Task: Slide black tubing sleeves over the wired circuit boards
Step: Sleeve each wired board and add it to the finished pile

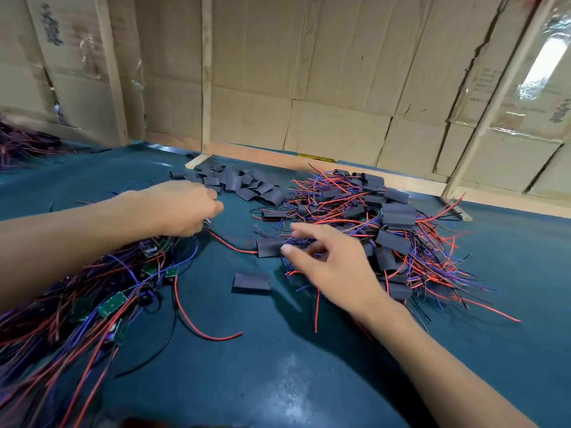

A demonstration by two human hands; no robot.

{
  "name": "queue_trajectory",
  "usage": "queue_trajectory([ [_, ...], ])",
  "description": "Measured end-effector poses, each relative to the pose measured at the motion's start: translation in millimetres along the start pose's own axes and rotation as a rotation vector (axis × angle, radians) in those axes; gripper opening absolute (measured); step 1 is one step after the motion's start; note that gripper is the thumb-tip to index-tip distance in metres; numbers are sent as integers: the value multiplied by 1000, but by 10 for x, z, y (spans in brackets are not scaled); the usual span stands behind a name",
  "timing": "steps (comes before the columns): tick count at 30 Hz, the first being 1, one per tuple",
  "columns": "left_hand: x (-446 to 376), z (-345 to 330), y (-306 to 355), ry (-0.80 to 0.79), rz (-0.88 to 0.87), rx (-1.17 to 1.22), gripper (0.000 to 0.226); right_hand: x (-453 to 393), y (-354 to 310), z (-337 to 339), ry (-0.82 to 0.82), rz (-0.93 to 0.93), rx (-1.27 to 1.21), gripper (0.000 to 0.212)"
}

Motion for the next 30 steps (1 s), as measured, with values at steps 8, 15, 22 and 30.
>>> queue_trajectory([
  [8,415,594,-257,584,-17,512,28,68,-302,-575,-393,363,387,38],
  [15,251,721,205,401,77,346,17,86,-310,-270,-319,357,370,44],
  [22,-56,513,796,-61,39,222,34,-8,-11,471,25,153,-75,31],
  [30,-34,592,761,-178,-61,533,21,-36,160,599,150,26,-342,28],
])
Point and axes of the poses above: each hand's wrist, its own x-axis away from the middle knuckle, its own z-axis out of the back of the hand, y = z × x, the point moved 6 cm from there along -x, towards the middle knuckle, and after that the axes turned 8 degrees about -y, right-handed, at the moved point
